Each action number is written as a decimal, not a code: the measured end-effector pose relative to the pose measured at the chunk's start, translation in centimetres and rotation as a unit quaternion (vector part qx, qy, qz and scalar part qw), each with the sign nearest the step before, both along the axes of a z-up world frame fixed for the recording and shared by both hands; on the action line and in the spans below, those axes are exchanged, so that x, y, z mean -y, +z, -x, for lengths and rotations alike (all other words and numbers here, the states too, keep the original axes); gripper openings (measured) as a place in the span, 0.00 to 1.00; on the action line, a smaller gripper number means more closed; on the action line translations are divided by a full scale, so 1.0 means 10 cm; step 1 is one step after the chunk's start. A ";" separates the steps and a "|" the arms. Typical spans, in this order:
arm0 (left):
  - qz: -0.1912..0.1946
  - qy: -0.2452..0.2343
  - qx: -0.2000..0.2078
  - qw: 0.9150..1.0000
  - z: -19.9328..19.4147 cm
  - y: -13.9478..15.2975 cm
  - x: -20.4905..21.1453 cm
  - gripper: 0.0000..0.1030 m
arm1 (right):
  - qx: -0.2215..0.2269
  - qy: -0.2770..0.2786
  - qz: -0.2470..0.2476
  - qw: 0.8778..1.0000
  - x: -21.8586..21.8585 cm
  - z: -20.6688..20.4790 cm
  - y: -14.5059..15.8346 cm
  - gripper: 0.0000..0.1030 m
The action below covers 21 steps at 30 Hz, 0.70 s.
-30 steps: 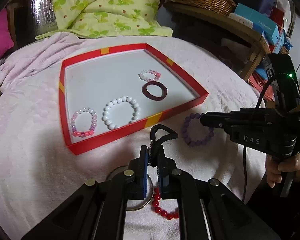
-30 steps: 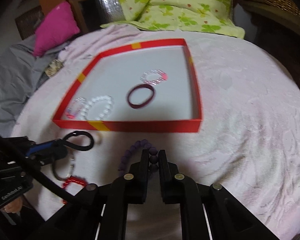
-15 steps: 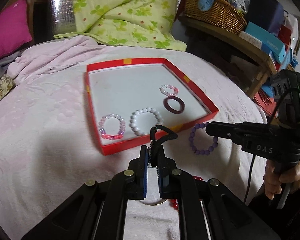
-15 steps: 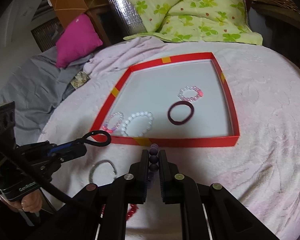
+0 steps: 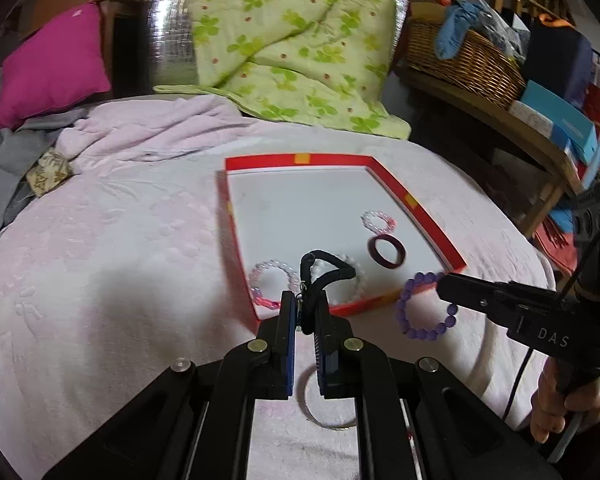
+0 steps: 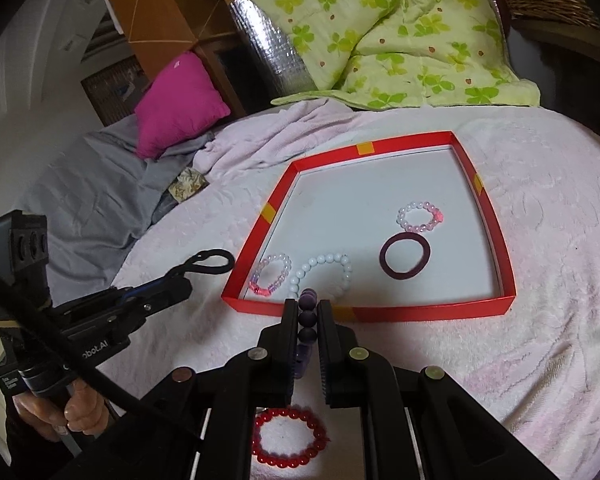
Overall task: Organize jewelry
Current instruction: 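Carry the black cord into the tray with the left tool while the right tool carries the purple bracelet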
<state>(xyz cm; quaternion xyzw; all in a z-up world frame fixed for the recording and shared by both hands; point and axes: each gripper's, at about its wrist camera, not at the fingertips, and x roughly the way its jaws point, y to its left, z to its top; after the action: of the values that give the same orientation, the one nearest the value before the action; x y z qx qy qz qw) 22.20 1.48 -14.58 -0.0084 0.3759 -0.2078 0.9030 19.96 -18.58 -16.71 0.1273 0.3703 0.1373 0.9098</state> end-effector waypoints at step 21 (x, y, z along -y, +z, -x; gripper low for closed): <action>-0.033 0.046 0.024 0.998 -0.11 0.05 0.04 0.09 | 0.020 -0.033 -0.038 0.999 -0.01 -0.18 0.06 0.10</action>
<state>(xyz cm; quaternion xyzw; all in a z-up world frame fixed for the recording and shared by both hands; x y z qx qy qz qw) 23.32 1.05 -14.03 0.0089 0.3602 -0.1542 0.9200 21.75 -18.48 -16.11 0.1708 0.3424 0.1236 0.9156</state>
